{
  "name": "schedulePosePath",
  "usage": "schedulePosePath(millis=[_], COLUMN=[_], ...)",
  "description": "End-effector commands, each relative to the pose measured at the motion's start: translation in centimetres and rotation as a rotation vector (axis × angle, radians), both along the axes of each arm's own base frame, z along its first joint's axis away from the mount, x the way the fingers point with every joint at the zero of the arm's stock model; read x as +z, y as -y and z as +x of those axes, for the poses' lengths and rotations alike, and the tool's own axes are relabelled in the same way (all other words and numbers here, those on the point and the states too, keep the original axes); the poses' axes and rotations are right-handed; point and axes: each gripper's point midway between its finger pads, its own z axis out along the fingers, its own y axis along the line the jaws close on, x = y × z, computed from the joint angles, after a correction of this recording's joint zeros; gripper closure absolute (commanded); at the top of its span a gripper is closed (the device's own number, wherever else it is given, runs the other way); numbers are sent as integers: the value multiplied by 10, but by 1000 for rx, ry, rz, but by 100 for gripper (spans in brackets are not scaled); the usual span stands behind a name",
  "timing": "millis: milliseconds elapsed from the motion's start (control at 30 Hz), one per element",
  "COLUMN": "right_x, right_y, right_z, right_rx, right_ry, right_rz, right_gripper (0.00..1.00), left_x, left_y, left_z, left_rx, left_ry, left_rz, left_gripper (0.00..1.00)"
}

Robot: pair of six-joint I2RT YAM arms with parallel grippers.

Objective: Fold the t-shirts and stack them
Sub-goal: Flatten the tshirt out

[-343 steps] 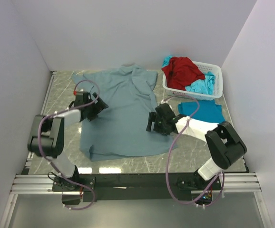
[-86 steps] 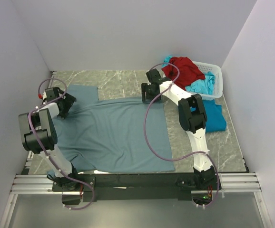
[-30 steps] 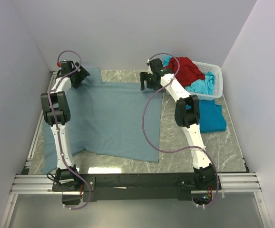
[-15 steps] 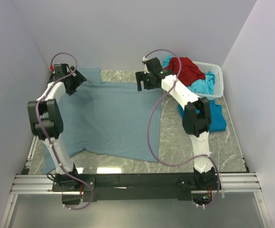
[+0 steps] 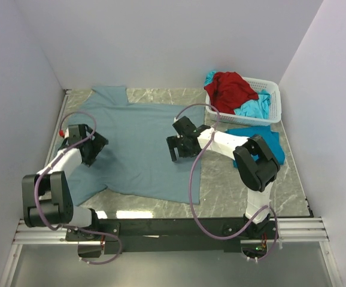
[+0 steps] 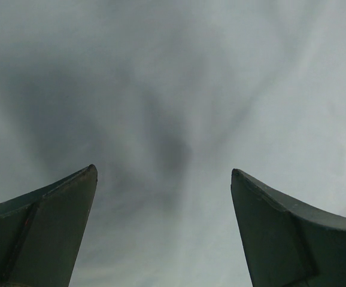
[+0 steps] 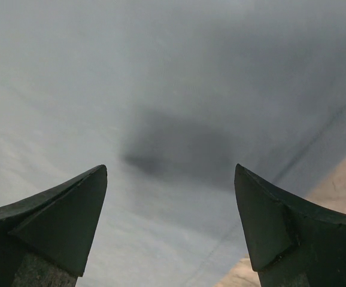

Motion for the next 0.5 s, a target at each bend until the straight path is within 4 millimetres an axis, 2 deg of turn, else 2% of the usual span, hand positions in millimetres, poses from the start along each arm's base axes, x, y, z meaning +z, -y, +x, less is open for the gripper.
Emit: schedulePosePath(millis=[0, 200, 267, 367, 467], right_x=[15, -10, -13, -17, -21], right_y=[8, 30, 41, 53, 65], right_z=[18, 16, 21, 27, 35], right_rx=[-79, -113, -136, -158, -183], right_ry=[92, 36, 31, 26, 14], right_rz=[12, -44, -52, -66, -61], right_gripper=[7, 7, 7, 7, 7], left_x=[4, -9, -12, -10, 1], left_y=[-14, -5, -4, -2, -5], left_z=[-5, -1, -4, -6, -9], left_rx=[115, 97, 96, 102, 128], left_ry=[34, 11, -13, -21, 1], left_rz=[33, -18, -25, -35, -24], left_gripper=[1, 1, 1, 1, 1])
